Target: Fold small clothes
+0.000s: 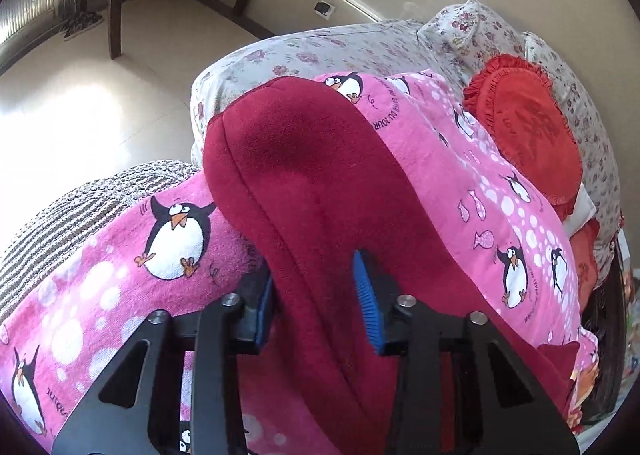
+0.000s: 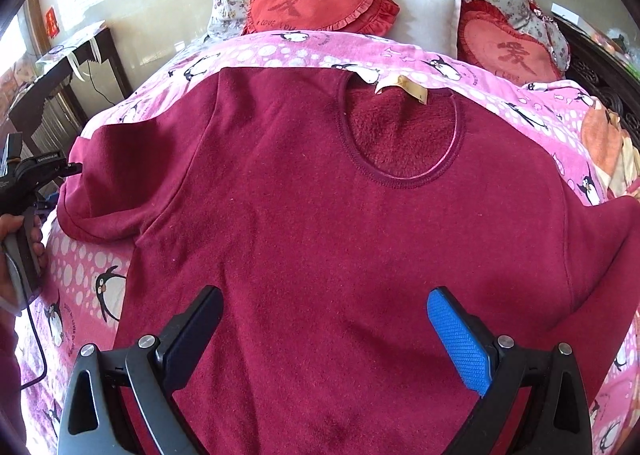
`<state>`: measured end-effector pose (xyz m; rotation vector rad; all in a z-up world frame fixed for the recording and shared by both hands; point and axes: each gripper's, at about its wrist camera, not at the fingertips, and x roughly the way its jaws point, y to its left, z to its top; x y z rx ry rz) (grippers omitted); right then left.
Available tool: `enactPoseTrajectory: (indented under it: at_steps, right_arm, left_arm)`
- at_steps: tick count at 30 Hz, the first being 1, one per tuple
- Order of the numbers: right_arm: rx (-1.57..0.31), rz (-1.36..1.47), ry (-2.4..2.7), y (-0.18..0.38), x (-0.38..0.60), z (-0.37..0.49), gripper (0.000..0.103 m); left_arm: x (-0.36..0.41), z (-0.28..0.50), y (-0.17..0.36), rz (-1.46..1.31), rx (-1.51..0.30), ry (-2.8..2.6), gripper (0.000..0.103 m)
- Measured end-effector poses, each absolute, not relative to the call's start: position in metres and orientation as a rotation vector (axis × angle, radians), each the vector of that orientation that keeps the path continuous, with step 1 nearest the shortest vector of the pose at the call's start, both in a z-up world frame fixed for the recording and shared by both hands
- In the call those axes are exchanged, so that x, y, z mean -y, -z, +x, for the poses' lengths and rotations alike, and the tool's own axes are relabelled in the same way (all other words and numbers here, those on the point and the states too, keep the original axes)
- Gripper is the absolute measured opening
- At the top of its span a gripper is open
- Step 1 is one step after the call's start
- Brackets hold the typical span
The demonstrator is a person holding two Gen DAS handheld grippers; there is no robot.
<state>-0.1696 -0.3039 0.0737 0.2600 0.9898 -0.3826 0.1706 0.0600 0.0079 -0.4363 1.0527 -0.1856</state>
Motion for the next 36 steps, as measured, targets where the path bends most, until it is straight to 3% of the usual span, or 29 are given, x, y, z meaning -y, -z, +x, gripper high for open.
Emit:
enactPoseTrajectory:
  at_steps: [3,11,19,23,30,31,33,36]
  right_arm:
    - [-0.994,0.285,0.392,-0.072,0.309,-0.171,0.101]
    - [-0.961,0.302,0.409,-0.082,0.321,-0.18,0.101]
    - [-0.906,0.34,0.464,-0.098,0.345,-0.205,0.101]
    - [-0.886,0.377,0.517,-0.103,0.368,-0.223,0.101]
    - [-0.867,0.433,0.631,-0.104,0.413,-0.263,0.101]
    - [-0.862,0.451,0.646,-0.104,0.421,-0.27,0.101]
    - [-0.859,0.485,0.661,-0.102,0.431,-0.28,0.101]
    - [-0.856,0.515,0.672,-0.1,0.44,-0.29,0.101]
  left_arm:
    - [-0.058,0.171,-0.014,-0.426,-1.052,0.209,0.011]
    - [-0.028,0.115,-0.088,-0.377,-0.927,0.377,0.01]
    - [0.08,0.02,-0.152,-0.235,-0.839,0.676,0.01]
    - [0.149,-0.032,-0.148,-0.146,-0.865,0.812,0.01]
    - [0.238,-0.113,-0.091,0.032,-0.983,0.989,0.011]
    - [0.243,-0.123,-0.086,0.073,-0.987,1.001,0.012]
    - [0.249,-0.135,-0.079,0.132,-1.007,1.042,0.032]
    - [0.239,-0.148,-0.086,0.161,-0.992,1.114,0.052]
